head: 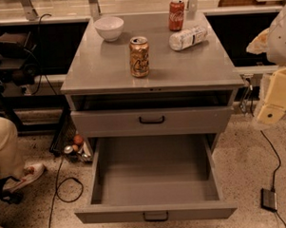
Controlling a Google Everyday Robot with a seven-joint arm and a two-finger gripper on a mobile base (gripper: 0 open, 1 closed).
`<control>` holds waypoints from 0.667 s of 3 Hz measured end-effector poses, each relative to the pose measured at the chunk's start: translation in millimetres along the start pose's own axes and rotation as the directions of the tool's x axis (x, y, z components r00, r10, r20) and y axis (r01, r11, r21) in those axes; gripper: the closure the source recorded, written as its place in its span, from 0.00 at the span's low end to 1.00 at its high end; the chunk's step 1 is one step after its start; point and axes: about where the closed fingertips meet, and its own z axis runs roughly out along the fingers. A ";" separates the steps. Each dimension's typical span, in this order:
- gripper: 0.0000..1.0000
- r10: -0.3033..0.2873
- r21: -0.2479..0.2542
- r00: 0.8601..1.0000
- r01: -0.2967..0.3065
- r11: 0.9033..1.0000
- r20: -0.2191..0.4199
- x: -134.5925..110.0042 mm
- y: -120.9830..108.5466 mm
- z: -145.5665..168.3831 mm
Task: Place orange can into middle drawer
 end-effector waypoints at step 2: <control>0.00 0.046 0.032 0.995 -0.049 0.998 0.092 -9.3 -20.5 18.4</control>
Offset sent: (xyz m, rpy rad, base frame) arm 0.0502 0.0061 -0.0191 0.1686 -0.0904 -0.0593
